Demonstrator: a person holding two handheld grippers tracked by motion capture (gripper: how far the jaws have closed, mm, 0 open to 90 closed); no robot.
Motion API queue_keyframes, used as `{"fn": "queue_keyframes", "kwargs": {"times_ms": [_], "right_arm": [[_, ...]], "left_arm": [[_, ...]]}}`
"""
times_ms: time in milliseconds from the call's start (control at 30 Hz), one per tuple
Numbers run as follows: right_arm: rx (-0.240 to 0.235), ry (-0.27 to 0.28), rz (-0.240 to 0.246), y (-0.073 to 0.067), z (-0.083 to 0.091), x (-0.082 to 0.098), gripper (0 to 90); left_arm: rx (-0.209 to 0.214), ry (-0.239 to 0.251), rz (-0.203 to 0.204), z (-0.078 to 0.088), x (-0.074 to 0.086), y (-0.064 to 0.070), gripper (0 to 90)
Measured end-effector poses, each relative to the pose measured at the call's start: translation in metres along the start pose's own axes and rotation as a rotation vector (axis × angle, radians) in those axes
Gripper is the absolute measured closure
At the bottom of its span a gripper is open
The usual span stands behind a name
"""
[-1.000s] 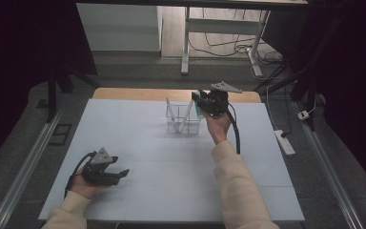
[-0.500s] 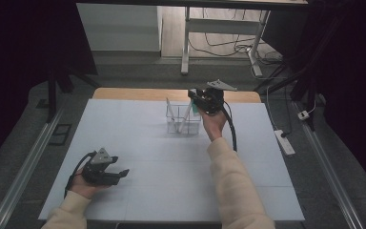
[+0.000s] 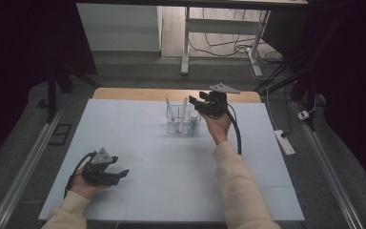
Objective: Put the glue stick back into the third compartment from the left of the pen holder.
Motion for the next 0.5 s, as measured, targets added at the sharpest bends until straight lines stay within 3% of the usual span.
{"fn": "queue_keyframes", "kwargs": {"times_ms": [500], "right_arm": [[-0.048,-0.077,0.039,0.006,0.038,0.035,44.2]], "left_arm": [[-0.005,-0.001,0.001,0.000,0.000,0.000,30.3]]}}
Point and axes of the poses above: each handheld gripper's, and its own axes: z roughly backward along the jaws, x roughly out of its underside, y roughly to its right, the point moved 10 cm from there along -z, roughly forward along the jaws, and after that the axes turned 8 degrees about z, right-handed, at the moved point
